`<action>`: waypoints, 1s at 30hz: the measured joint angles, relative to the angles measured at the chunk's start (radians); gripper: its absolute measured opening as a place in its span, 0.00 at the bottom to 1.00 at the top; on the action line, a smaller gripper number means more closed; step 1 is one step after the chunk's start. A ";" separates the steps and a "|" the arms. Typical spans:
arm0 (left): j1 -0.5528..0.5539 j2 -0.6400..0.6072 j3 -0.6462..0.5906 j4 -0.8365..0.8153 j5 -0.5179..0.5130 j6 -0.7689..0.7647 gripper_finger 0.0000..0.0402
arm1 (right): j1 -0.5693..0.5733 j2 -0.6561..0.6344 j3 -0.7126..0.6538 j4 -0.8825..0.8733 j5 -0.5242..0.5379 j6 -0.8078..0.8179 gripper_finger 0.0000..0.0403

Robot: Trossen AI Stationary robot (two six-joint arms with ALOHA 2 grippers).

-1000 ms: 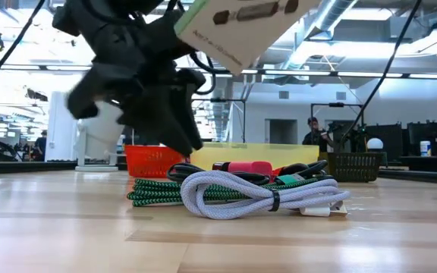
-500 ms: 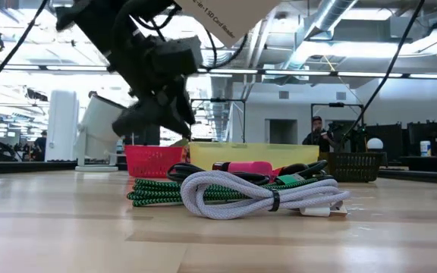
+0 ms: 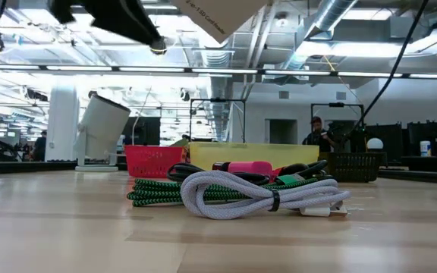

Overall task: Pick and place items into bin
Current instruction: Put the white card reader box into the red bin

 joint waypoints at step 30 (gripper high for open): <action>-0.145 0.223 0.000 0.351 -0.286 0.295 0.30 | -0.044 0.000 -0.001 0.004 0.142 -0.016 0.11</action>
